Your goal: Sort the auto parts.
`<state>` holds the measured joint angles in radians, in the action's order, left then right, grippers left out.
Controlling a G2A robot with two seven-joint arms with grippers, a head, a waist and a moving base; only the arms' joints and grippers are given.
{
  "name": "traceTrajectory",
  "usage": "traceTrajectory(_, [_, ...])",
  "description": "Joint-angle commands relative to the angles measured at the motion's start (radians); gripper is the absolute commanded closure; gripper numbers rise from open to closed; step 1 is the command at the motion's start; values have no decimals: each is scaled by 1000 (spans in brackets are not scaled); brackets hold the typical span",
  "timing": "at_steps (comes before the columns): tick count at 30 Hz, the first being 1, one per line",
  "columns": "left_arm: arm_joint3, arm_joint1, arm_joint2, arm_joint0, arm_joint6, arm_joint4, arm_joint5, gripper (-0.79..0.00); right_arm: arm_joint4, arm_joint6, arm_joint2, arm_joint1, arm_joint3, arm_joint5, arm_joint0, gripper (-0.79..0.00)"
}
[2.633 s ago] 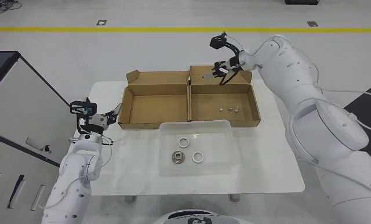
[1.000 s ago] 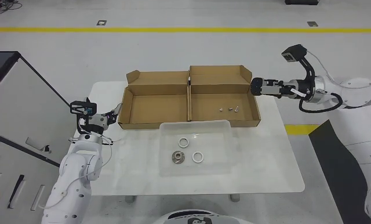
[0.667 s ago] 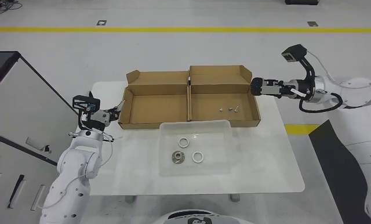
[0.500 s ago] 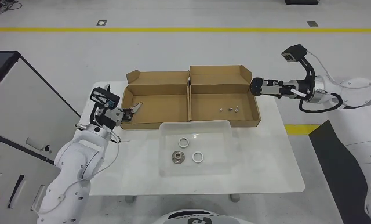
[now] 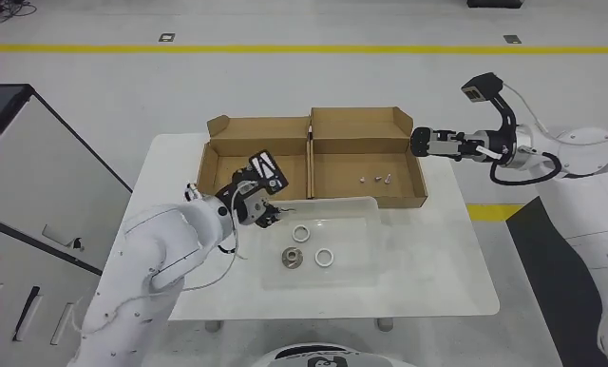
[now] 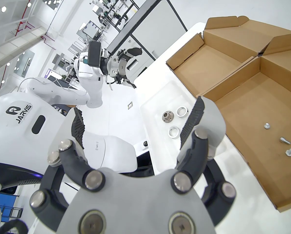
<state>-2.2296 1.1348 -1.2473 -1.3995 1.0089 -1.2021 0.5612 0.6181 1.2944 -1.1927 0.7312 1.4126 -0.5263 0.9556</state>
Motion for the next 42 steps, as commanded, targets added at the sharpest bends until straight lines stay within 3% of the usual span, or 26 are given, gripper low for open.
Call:
traceTrajectory(1, [15,6,79,85,122,49,6,-785,0,0,0,0,0,0,0,-785])
traceTrajectory(5, [74,25,210,236,230,168,11,-785,0,0,0,0,0,0,0,-785])
traceTrajectory(11, [220,47,434,442,279,237,-29,-785,0,0,0,0,0,0,0,-785])
traceTrajectory(22, [420,87,750,688,329,344,-79,-785,0,0,0,0,0,0,0,-785])
traceTrajectory(30, [532,121,871,779,366,393,-116,-785,0,0,0,0,0,0,0,-785])
traceTrajectory(42, [642,172,947,793,385,431,-135,-785,0,0,0,0,0,0,0,-785])
